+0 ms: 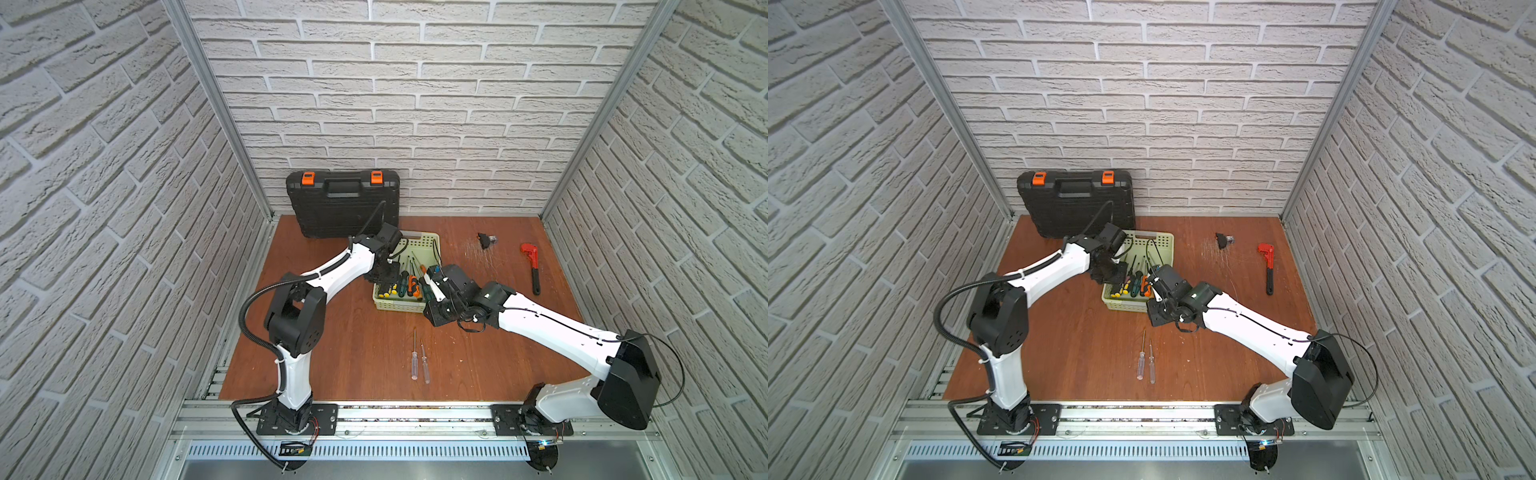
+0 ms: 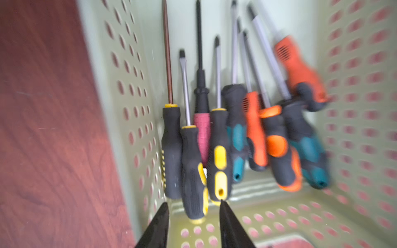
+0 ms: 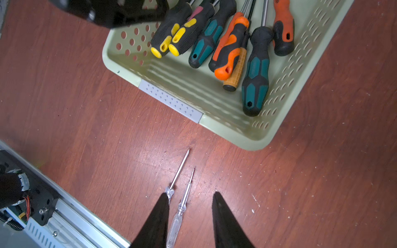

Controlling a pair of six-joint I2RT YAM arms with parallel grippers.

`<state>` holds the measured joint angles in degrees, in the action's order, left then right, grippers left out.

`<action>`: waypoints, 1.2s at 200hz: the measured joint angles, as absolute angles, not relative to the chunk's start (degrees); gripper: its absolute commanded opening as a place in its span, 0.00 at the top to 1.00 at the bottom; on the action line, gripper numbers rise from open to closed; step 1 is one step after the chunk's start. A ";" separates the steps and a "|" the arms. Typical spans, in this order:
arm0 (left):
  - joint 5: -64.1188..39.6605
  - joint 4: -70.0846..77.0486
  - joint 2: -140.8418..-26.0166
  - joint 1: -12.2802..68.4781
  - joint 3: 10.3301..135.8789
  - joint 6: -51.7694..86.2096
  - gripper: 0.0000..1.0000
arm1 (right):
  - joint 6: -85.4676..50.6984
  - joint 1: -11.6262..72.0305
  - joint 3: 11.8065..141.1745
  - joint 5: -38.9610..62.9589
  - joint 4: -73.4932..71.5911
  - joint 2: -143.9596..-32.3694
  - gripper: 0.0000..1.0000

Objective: Put the screwdriver in the bin
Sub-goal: Place the screwdriver in the bin, then pick up the screwdriver from the bottom-center of the table.

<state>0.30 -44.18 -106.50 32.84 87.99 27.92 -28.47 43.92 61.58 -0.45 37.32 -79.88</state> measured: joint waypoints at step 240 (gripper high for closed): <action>11.33 -35.92 -70.67 32.42 59.13 39.75 0.54 | -45.93 56.49 52.53 -2.63 36.32 -89.89 0.60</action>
